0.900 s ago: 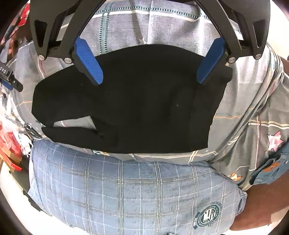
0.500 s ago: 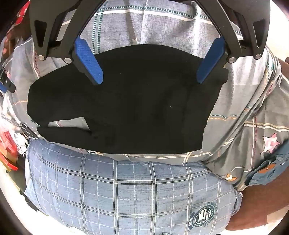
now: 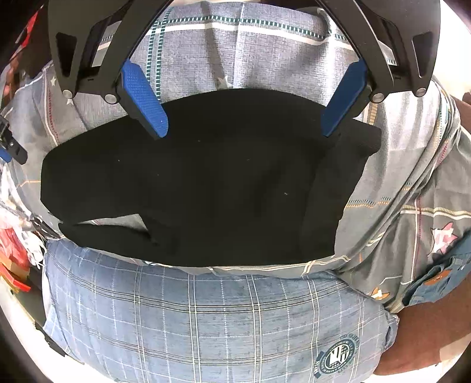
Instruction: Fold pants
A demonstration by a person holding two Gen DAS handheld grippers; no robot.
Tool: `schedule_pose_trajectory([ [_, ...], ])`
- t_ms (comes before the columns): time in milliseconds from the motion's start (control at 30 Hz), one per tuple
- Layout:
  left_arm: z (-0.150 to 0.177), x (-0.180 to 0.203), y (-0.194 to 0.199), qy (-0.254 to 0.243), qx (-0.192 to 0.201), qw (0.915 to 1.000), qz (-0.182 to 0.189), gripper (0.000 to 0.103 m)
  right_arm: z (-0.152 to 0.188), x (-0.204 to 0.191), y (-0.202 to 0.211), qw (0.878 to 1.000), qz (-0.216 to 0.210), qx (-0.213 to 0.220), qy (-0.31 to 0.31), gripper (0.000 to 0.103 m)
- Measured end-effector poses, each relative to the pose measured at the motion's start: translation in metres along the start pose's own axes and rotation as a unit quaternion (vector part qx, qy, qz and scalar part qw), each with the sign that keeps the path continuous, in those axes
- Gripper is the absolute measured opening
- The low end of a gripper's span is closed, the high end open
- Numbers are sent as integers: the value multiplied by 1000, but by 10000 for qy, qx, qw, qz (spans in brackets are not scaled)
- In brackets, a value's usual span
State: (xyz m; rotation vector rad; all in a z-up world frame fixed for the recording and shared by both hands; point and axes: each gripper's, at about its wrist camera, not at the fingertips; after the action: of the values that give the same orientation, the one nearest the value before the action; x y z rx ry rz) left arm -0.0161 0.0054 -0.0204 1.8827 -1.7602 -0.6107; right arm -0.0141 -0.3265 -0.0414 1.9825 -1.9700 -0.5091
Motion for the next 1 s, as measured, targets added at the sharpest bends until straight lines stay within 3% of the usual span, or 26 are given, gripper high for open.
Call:
schedule_pose_trajectory([
  [1000, -5, -7, -2, 407, -54, 9991, 126, 103, -2, -1, -4, 9996, 105, -177, 193, 103],
])
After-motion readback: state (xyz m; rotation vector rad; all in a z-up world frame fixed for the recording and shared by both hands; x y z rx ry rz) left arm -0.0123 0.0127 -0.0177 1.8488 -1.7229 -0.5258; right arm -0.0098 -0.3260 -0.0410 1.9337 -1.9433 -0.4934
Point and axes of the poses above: each gripper's, at about its wrist camera, not at the fingertips, and y roughly against the way its jaws point, x to its right, z to its underside, and after that the axes turned 11 degrees about x, right-handed
